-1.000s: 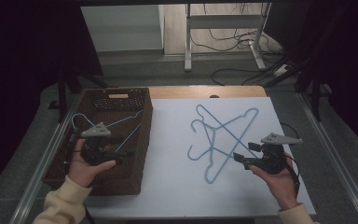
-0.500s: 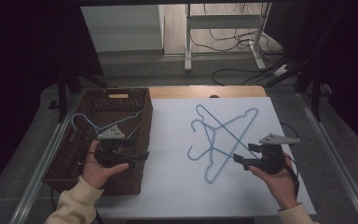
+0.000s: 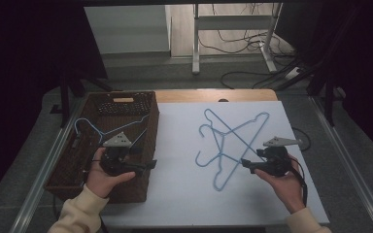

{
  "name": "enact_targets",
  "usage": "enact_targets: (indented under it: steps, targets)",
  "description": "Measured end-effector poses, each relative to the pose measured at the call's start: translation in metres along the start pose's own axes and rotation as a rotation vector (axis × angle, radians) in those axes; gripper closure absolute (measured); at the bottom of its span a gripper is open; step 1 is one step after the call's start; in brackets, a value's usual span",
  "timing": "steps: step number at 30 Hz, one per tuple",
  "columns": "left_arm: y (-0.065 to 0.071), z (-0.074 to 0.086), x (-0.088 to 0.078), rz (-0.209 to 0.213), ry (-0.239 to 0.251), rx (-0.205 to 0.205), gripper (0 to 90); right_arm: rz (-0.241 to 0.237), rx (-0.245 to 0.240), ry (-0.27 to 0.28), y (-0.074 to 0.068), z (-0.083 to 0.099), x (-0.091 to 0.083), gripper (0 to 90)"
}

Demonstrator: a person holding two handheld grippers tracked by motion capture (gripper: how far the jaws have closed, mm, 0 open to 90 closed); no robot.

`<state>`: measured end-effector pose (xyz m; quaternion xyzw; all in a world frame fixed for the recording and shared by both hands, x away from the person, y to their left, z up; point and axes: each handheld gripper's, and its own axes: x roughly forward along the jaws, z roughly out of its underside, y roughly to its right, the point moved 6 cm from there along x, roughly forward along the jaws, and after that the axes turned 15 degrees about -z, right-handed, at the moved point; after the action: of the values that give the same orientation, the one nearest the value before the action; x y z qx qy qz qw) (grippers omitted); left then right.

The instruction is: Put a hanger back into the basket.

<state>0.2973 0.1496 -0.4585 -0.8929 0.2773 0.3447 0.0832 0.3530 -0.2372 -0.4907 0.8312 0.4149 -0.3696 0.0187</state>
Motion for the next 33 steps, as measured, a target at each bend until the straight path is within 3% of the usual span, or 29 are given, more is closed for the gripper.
enact_targets:
  steps: [7,13,15,16,19,22,30,32,33]
  targets:
    - [0.006,0.003,-0.002,0.007,0.0,0.015,23.9,0.004,0.042,-0.065,0.008,-0.008,0.024,33.1]
    - [0.01,0.002,0.002,0.013,-0.006,0.02,24.0,0.002,0.072,-0.104,0.013,-0.027,0.063,40.1]
    - [0.01,0.003,0.003,0.014,-0.01,0.019,24.0,0.007,0.092,-0.111,0.017,-0.034,0.078,42.2]
    - [0.009,0.003,0.004,0.015,-0.012,0.019,24.0,0.005,0.125,-0.123,0.022,-0.038,0.091,44.9]
    - [0.01,0.004,0.005,0.016,-0.014,0.019,24.1,0.02,0.135,-0.136,0.028,-0.04,0.103,46.3]
    - [0.009,0.005,0.005,0.018,-0.015,0.02,24.2,0.064,0.078,-0.161,0.042,-0.051,0.114,47.3]
    - [0.009,0.005,0.006,0.02,-0.019,0.021,24.3,0.054,0.018,-0.196,0.064,-0.077,0.133,48.7]
    - [0.008,0.005,0.006,0.019,-0.018,0.024,24.4,0.056,-0.037,-0.231,0.07,-0.084,0.145,51.0]
    - [0.008,0.005,0.006,0.019,-0.017,0.024,24.4,0.056,-0.037,-0.231,0.07,-0.084,0.145,51.0]
